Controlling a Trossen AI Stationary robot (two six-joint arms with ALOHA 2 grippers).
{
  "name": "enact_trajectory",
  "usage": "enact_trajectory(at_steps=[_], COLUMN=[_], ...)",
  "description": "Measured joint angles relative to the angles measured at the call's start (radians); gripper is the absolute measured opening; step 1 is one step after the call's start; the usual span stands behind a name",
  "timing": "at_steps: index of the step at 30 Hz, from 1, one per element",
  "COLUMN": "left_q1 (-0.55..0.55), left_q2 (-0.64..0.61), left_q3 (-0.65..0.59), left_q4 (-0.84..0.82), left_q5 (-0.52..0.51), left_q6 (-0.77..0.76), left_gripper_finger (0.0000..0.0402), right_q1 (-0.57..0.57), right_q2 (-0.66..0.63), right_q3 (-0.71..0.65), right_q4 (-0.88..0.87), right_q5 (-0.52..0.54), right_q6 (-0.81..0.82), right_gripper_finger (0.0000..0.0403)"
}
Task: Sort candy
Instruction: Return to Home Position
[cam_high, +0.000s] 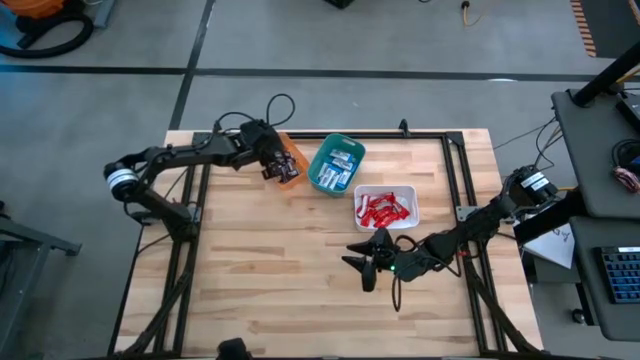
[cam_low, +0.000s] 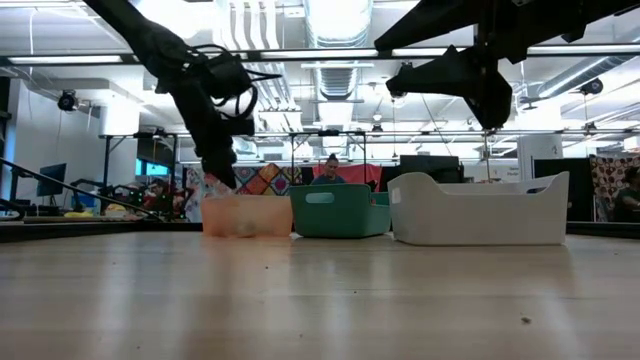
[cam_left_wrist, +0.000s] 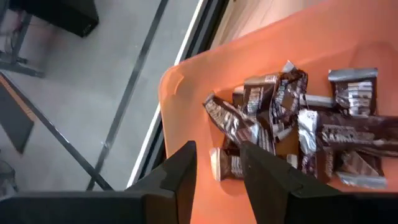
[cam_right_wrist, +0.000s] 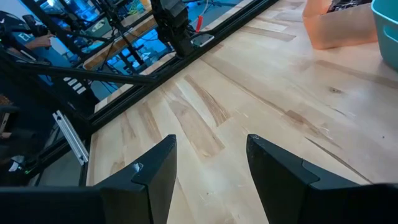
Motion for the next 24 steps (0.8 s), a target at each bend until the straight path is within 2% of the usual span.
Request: enact_trajectory(at_steps=[4,7,9,12,18,20,24], left_q1=[-0.014,-0.043,-0.081,-0.176,-0.435,-0.52,-0.633], left_q2=[-0.055,-0.133,-0.204,-0.324,-0.558,-0.626,-0.76], left_q3=[-0.001,-0.04,-0.091,-0.193,-0.391,-0.44,-0.517], left_q4=[-0.066,-0.081,-0.059,0.012,0.226,0.283,0.335], left_q5=[0.02,0.152,0.244,0.272,0.27,0.27,0.254], left_q6=[-0.101,-0.215,-0.286,-0.373,-0.485,-0.478,-0.394], left_gripper_finger=[0.0114,0.0113,0.011,0.0106,0.0102,0.0102,0.0102], right_q1=[0.0,0.0,0.001,0.0,-0.026,-0.058,-0.154], right_q2=[0.0,-0.007,-0.013,-0.018,-0.025,-0.033,-0.051], right_q3=[0.0,0.0,0.0,0.0,0.0,0.001,0.001], right_q4=[0.0,0.006,0.012,0.013,0.021,0.03,0.031], right_q5=[0.0,0.0,-0.001,-0.002,-0.004,-0.057,-0.254], right_q6=[-0.018,-0.125,-0.263,-0.382,-0.478,-0.515,-0.597], right_gripper_finger=[0.0183,0.0183,0.0183,0.0181,0.018,0.0179,0.0176])
